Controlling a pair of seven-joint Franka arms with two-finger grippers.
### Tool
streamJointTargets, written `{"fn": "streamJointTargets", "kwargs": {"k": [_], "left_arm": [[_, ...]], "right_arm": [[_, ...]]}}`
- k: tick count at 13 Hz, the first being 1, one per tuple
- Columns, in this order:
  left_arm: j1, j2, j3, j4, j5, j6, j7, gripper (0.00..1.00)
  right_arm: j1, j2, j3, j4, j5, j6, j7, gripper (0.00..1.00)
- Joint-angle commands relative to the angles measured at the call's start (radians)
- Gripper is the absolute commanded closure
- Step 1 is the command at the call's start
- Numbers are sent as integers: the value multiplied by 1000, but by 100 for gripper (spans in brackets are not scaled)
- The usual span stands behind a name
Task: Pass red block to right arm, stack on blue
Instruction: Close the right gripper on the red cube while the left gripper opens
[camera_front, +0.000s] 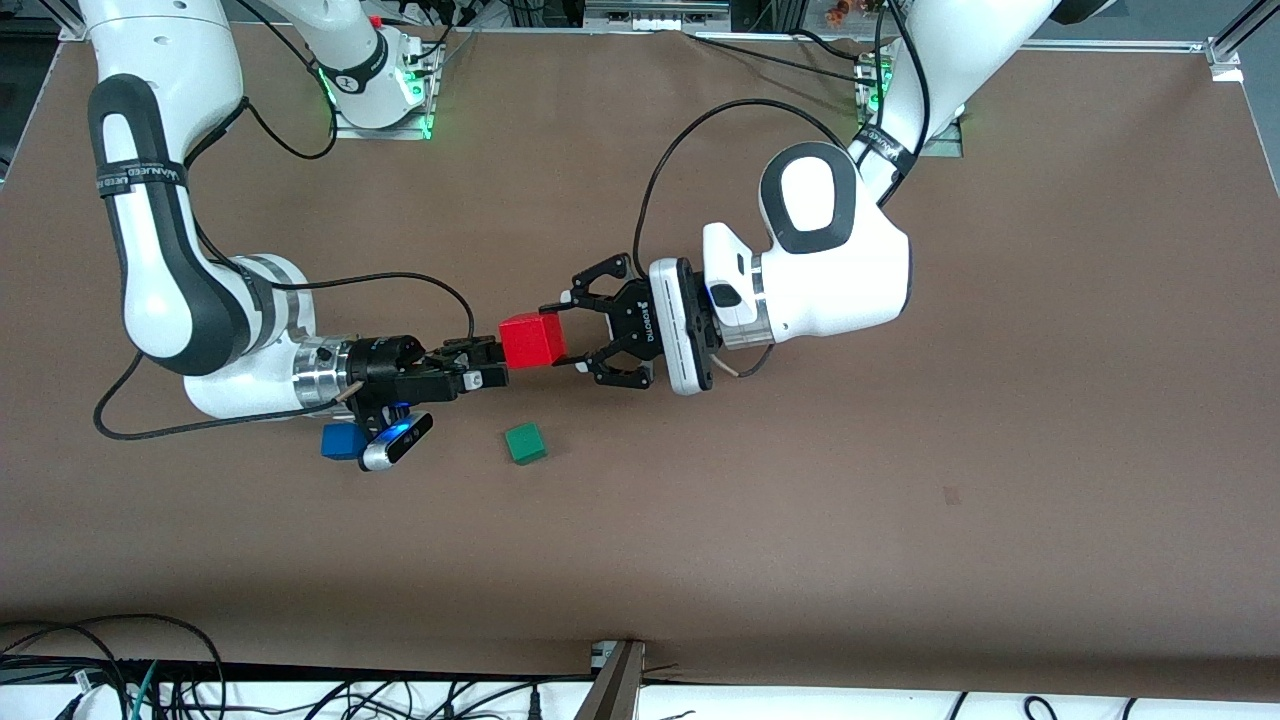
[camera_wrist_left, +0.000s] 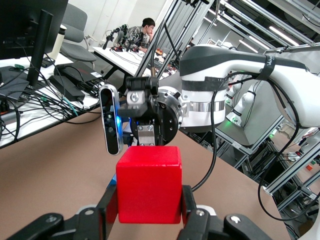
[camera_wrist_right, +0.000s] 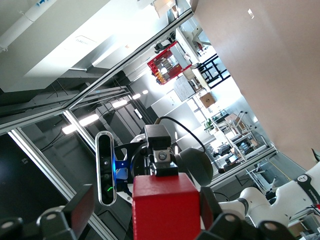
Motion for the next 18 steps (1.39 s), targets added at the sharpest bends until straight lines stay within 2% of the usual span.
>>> {"fn": "streamJointTargets", "kwargs": {"k": [1, 5, 8, 12, 13, 17, 18], "left_arm": [[-16, 20, 6, 35, -31, 7, 27, 100], [-14, 22, 8, 35, -31, 7, 27, 100], [-16, 22, 8, 35, -31, 7, 27, 100], [-16, 28, 8, 35, -31, 7, 27, 100], [-16, 29, 8, 35, -29, 7, 27, 100], [-16, 29, 8, 35, -31, 7, 24, 100], [-16, 29, 8, 35, -31, 7, 24, 40]], "right_arm": [[1, 0, -4, 6, 17, -2, -16, 19], [-2, 0, -4, 2, 17, -5, -34, 34], [-2, 0, -4, 0, 15, -7, -34, 37], [-4, 1, -4, 0, 15, -7, -43, 77], [-4, 0, -4, 0, 15, -7, -42, 81], [-7, 0, -4, 2, 17, -8, -42, 84], [-10, 0, -4, 2, 17, -8, -42, 84]]}}
